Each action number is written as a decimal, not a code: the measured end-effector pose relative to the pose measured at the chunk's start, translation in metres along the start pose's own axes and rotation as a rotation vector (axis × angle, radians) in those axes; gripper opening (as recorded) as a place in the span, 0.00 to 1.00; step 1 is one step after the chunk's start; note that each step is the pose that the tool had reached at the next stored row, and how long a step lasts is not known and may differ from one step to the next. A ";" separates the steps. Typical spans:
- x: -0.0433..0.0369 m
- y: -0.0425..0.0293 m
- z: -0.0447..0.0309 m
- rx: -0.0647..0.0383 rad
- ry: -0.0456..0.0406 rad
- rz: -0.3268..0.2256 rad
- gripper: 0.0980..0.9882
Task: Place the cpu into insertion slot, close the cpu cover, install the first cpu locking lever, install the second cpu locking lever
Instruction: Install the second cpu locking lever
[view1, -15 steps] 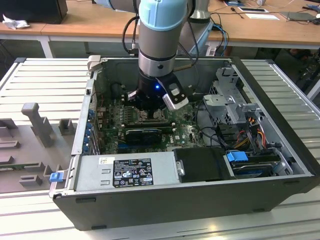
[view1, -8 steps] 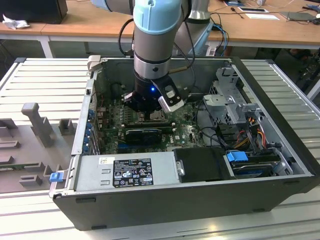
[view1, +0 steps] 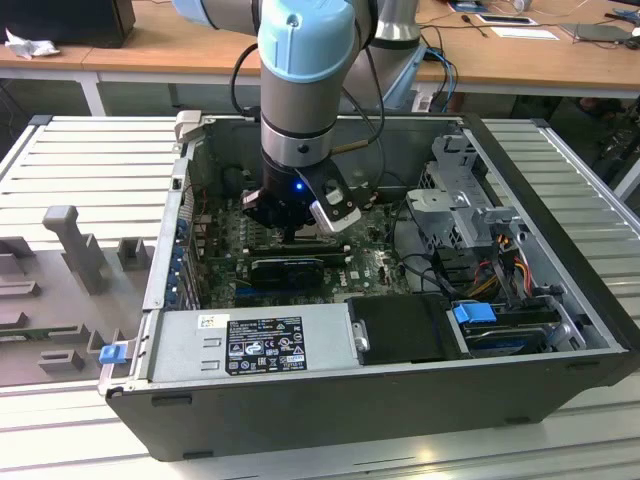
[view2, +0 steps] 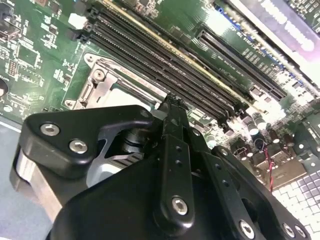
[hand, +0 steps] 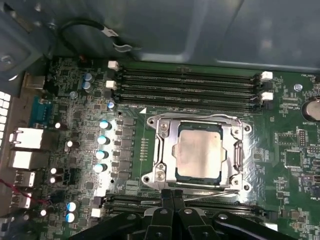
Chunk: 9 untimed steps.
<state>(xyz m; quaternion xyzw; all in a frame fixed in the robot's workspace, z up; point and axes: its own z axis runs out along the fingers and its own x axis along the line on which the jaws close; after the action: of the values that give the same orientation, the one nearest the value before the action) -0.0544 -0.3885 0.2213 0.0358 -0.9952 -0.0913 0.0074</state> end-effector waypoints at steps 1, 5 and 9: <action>0.0014 -0.0003 0.0000 -0.006 0.0003 -0.004 0.01; 0.0072 -0.0024 0.0020 -0.038 0.0029 -0.031 0.01; 0.0114 -0.0080 0.0041 -0.068 0.0011 -0.036 0.01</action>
<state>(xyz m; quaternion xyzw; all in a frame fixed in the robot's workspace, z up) -0.0654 -0.3964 0.2158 0.0534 -0.9906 -0.1253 0.0076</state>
